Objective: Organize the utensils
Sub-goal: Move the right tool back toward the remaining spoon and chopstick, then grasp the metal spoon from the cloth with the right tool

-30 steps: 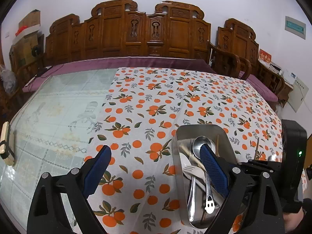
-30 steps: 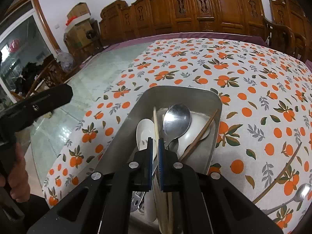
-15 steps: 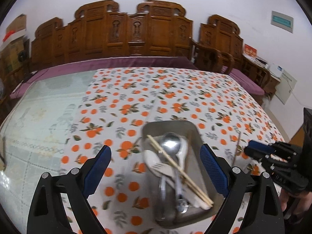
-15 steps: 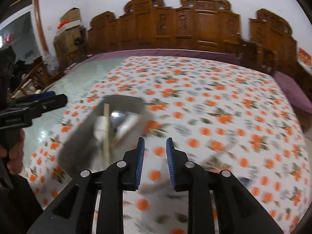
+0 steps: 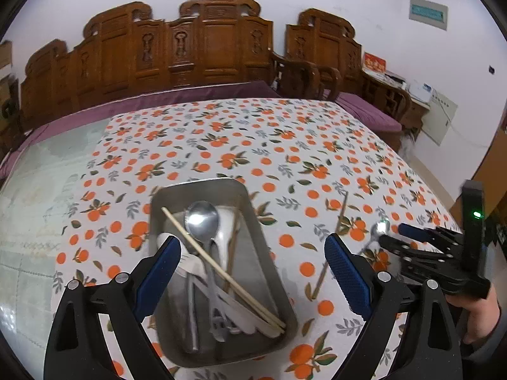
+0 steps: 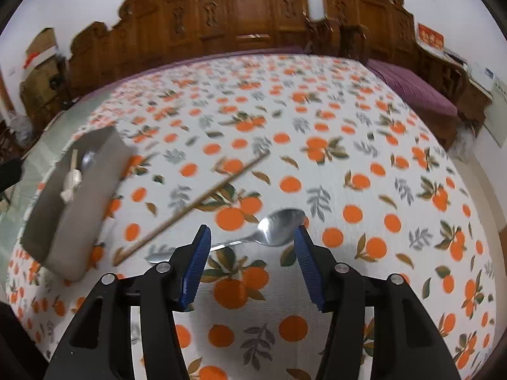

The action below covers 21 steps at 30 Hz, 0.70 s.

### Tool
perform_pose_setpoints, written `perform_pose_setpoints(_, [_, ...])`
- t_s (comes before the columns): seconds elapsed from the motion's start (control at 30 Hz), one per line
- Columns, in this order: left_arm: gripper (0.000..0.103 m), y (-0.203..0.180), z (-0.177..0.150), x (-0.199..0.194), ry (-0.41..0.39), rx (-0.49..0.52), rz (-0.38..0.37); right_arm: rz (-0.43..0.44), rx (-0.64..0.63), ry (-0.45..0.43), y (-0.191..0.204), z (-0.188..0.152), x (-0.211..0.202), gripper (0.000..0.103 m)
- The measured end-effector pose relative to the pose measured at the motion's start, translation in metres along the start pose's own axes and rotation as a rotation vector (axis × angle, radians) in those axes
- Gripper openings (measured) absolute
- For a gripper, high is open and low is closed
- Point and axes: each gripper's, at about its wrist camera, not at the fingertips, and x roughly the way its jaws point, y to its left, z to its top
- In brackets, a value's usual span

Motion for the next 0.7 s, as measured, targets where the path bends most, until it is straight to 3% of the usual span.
perform_pose_setpoints(0.13, [0.088, -0.010, -0.003, 0.003, 0.006, 0.018, -0.007, -0.014, 0.038, 0.036, -0.002, -0.002, 0.017, 0.059])
perform_pose_setpoints(0.27, [0.088, -0.017, -0.006, 0.005, 0.013, 0.038, -0.011, -0.037, 0.012, 0.025, 0.004, 0.002, 0.025, 0.067])
perform_pose_setpoints(0.47, [0.088, -0.023, -0.008, 0.007, 0.022, 0.050, -0.011, -0.077, -0.051, 0.038, 0.018, 0.011, 0.035, 0.068])
perform_pose_setpoints(0.6, [0.088, -0.025, -0.008, 0.006, 0.016, 0.055, -0.014, -0.058, -0.084, 0.040, 0.021, 0.012, 0.034, 0.056])
perform_pose_setpoints(0.7, [0.088, -0.026, -0.009, 0.006, 0.018, 0.062, -0.010, -0.047, -0.108, 0.039, 0.025, 0.012, 0.033, 0.037])
